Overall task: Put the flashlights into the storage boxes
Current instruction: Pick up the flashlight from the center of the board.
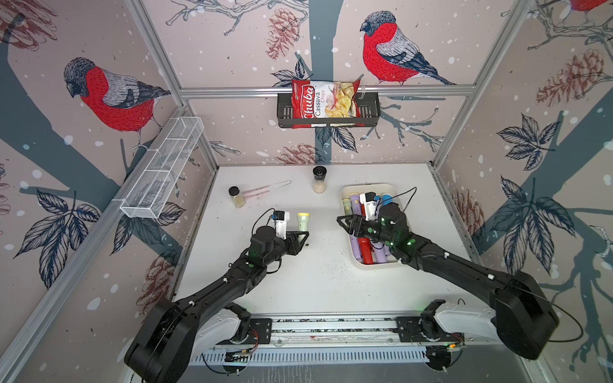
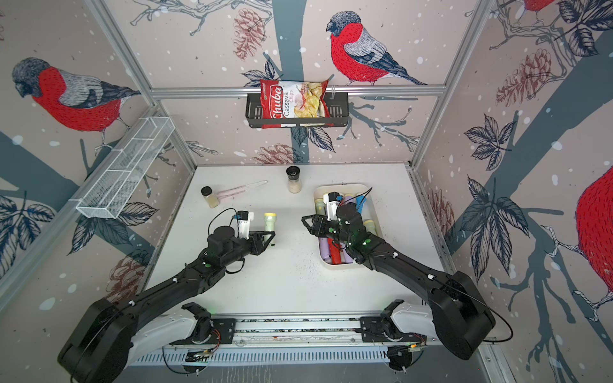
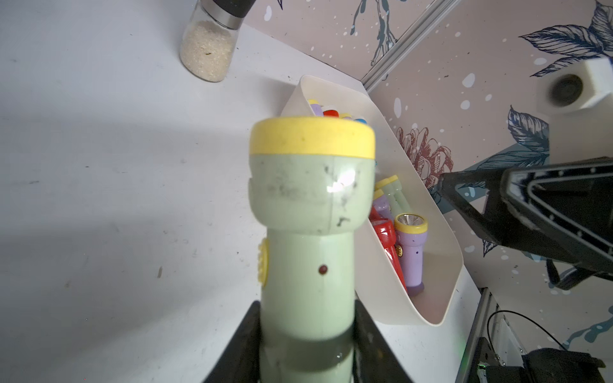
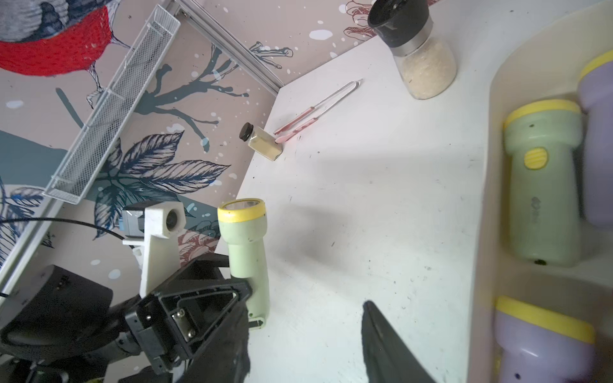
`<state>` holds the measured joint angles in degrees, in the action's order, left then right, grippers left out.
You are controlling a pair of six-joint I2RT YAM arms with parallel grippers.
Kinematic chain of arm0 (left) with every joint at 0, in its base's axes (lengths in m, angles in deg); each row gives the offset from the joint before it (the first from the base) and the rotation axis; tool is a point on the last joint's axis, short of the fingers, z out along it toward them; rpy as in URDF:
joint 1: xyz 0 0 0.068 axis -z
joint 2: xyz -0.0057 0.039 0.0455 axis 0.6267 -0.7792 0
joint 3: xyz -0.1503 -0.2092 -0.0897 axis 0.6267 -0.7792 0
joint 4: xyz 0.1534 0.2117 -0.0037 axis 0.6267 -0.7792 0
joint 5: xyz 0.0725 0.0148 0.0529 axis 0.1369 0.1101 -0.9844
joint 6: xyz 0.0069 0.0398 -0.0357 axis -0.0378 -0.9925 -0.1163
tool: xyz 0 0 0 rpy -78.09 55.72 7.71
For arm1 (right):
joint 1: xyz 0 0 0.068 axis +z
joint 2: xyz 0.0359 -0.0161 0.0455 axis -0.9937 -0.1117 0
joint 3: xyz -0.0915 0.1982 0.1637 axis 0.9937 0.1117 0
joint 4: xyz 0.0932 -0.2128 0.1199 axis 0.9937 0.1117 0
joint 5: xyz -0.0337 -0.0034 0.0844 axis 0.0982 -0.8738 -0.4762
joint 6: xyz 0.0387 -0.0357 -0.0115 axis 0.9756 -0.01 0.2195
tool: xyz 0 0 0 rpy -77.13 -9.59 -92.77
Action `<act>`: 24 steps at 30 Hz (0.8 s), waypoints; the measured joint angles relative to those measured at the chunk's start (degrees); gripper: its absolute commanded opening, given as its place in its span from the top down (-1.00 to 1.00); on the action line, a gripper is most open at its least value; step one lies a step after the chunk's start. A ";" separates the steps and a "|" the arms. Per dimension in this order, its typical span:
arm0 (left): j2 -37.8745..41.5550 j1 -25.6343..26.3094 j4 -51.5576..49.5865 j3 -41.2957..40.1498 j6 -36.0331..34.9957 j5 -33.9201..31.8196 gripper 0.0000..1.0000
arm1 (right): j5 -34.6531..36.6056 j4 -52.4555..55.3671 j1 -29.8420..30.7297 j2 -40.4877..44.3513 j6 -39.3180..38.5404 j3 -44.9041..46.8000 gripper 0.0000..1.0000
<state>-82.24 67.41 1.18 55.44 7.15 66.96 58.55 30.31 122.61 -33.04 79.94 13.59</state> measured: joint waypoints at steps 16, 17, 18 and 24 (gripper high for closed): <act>-1.29 3.85 8.20 -2.89 1.18 0.83 0.99 | -1.22 -4.33 0.09 -2.84 5.66 -0.31 -0.09; -1.31 3.89 8.87 -3.28 0.98 0.87 0.99 | -1.22 -4.42 0.17 -2.93 5.66 -0.31 -0.09; -1.40 3.93 9.66 -3.65 0.81 0.87 0.99 | -1.25 -4.52 0.26 -3.08 5.68 -0.31 -0.09; -2.34 4.17 13.03 -4.66 -0.66 1.25 1.00 | -1.20 -5.79 1.62 -3.72 5.99 -0.48 -0.16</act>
<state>-84.58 71.59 14.21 50.78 6.49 68.20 57.35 24.52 124.23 -36.76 85.93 13.10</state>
